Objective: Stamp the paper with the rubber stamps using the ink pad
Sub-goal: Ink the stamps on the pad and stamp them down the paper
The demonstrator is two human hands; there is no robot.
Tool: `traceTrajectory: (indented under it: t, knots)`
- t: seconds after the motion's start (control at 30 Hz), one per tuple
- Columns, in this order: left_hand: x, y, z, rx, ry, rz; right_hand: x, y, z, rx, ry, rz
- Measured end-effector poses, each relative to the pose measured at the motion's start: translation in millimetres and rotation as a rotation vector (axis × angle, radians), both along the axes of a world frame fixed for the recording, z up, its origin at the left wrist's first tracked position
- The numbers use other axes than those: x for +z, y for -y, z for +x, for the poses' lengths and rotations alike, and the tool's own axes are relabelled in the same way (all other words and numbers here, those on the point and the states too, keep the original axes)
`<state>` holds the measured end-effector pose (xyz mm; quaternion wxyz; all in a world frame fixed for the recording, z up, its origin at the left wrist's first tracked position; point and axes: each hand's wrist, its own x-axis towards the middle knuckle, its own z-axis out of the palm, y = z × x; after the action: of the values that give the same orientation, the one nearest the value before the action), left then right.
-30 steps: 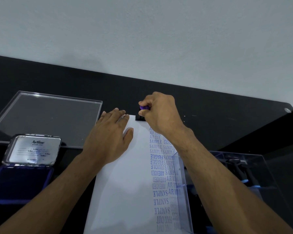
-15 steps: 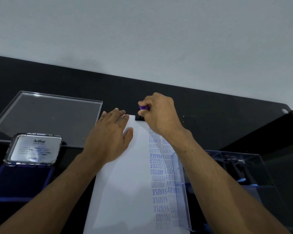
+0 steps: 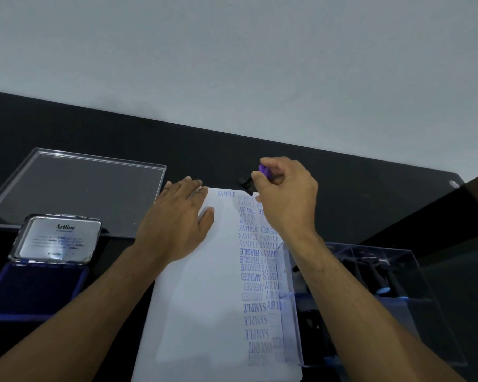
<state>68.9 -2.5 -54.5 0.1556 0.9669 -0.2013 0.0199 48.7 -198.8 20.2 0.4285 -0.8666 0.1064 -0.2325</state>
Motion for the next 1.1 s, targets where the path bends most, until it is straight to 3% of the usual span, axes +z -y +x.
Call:
traceTrajectory:
  t: [0.13, 0.67, 1.1]
  knots:
    - [2.7, 0.6, -1.1, 0.002, -0.008, 0.005, -1.8, 5.4, -4.5, -0.072, -0.020, 0.166]
    - [14.1, 3.1, -5.9, 0.012, 0.006, 0.003, -4.6, 4.2, -21.0, -0.047, -0.050, 0.180]
    - [49.2, 62.8, -98.5, -0.100, 0.042, -0.154, 23.3, 53.4, -121.2, -0.134, 0.028, 0.225]
